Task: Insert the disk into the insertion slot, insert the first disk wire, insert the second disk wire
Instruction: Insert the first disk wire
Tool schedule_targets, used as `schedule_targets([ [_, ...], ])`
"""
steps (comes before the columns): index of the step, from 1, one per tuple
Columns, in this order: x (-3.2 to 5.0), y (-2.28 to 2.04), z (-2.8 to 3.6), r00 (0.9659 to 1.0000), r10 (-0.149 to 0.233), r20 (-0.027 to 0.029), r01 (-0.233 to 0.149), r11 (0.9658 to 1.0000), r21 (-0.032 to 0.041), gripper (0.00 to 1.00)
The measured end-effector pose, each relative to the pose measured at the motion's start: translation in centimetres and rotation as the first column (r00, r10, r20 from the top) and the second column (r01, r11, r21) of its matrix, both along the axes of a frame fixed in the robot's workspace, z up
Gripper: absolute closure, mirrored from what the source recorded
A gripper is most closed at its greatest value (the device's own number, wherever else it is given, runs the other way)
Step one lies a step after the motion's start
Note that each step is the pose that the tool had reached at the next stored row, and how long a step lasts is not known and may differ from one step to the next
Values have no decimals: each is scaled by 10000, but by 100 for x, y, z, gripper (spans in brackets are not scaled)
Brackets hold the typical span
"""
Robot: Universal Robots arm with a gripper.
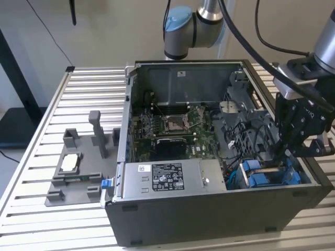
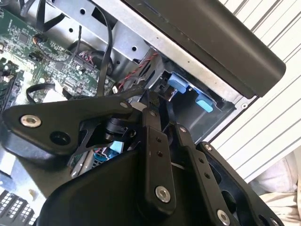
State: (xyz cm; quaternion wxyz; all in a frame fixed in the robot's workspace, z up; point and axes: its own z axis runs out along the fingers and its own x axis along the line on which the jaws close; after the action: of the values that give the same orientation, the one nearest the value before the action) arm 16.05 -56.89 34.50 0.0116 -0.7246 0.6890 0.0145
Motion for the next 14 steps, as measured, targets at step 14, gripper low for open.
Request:
schedule_targets([
  [14,1,0,-26,9955,-948,-13,948,9955,2,81],
])
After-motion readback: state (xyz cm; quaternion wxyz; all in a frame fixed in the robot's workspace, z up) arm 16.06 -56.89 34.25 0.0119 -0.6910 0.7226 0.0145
